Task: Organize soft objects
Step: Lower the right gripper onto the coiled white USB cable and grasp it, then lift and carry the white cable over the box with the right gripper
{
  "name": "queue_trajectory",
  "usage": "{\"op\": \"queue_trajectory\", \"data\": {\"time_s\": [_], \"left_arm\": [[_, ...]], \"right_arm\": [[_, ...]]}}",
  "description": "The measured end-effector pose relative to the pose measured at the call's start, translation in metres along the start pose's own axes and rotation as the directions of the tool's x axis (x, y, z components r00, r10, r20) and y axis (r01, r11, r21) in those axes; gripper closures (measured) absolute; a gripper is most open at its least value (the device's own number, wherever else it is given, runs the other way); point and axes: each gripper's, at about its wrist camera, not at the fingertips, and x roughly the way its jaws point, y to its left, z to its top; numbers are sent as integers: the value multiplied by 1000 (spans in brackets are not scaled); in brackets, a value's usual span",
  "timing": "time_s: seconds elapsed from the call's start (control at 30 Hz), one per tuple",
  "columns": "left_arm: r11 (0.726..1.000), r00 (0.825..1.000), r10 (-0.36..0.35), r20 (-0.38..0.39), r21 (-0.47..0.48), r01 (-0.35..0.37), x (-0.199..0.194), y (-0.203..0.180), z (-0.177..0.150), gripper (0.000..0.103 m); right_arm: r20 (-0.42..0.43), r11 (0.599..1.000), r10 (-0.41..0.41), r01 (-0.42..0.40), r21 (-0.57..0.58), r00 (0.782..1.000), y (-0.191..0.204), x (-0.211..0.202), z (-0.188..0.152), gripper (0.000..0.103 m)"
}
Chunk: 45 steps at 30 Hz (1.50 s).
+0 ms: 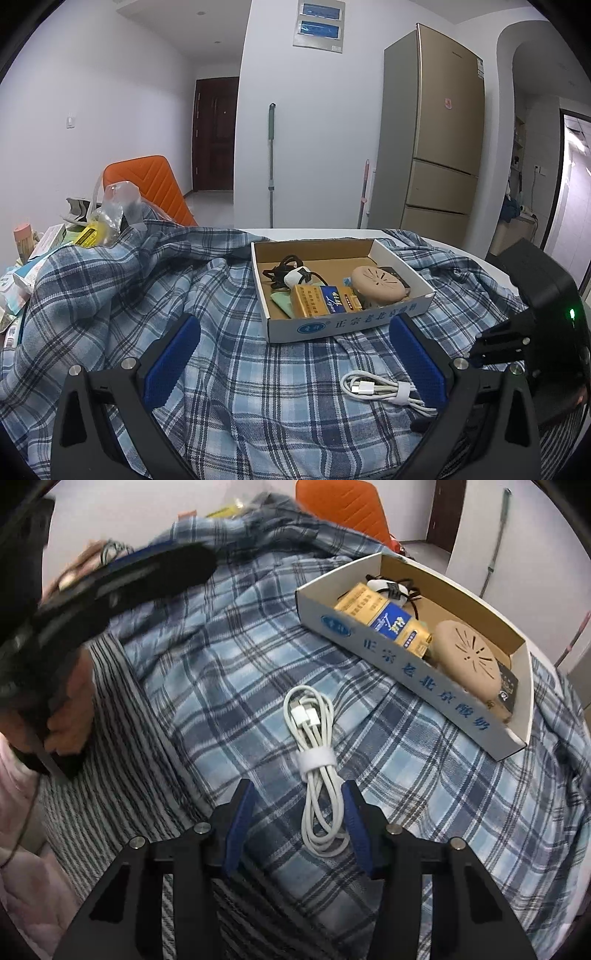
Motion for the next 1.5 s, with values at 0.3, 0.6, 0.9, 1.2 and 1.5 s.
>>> {"op": "queue_trajectory", "data": {"time_s": [0.3,0.6,0.9,1.2,1.5], "left_arm": [[1000,1000,4,-1,-6,-4,-1,0,0,0],[1000,1000,8,2,4,-8,-1,0,-1,0],[999,999,28,41,29,-29,-9,-5,1,0],[993,984,76,162,76,-89,-42,-20,26,0],[997,967,48,251,50,-62,-32,-22,87,0]], "right_arm": [[11,998,-50,50,32,999,-12,17,5,71],[87,995,-94,90,51,992,-7,7,-4,84],[230,979,-152,115,168,961,-10,-31,-11,85],[422,963,-241,160,219,874,-17,-92,10,85],[501,932,-329,189,310,800,-44,-111,66,85]]}}
